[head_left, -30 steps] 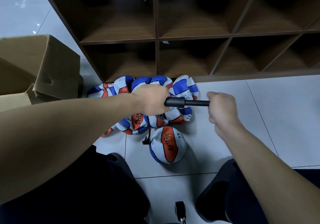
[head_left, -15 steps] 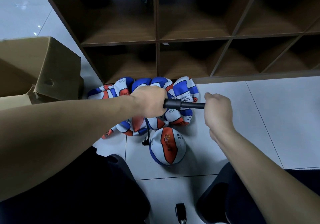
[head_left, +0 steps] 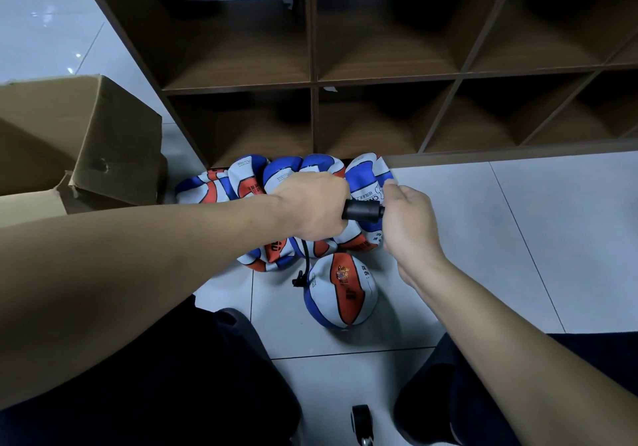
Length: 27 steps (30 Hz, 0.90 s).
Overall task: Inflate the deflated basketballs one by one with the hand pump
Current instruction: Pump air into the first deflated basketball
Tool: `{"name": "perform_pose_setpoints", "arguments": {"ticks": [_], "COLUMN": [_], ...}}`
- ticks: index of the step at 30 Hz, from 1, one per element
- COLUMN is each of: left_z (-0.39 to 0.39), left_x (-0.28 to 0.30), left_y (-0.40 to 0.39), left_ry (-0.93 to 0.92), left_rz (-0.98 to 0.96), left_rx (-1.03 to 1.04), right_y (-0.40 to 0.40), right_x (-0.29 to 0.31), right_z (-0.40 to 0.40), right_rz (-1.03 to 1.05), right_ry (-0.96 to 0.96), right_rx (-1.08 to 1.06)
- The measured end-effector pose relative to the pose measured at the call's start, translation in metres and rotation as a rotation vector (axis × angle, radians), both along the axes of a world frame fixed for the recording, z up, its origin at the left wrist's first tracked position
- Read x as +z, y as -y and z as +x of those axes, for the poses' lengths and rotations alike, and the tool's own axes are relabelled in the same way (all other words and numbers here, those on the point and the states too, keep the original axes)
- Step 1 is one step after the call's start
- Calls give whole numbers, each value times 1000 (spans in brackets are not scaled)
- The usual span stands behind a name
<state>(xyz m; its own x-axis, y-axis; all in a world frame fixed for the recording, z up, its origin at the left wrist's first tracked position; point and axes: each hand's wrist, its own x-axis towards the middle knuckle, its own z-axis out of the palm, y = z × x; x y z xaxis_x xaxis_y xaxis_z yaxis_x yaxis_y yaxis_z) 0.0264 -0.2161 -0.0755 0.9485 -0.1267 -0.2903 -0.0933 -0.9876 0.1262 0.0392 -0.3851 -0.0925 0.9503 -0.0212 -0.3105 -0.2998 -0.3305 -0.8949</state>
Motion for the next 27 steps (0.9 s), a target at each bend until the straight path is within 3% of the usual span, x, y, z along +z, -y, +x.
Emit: {"name": "perform_pose_setpoints", "arguments": {"ticks": [7, 15, 27], "left_z": [6, 5, 3], "left_x": [-4, -3, 6], "left_y": [-13, -53, -10], "left_ry": [-85, -252, -104], "left_rz": [-111, -182, -18], "left_rx": [-13, 81, 73], "right_y": [8, 49, 15], "right_x": [8, 15, 7], "right_z": [6, 37, 15], "right_rz": [-48, -116, -104], "right_ry": [-30, -33, 57], "right_rx": [125, -78, -91]}}
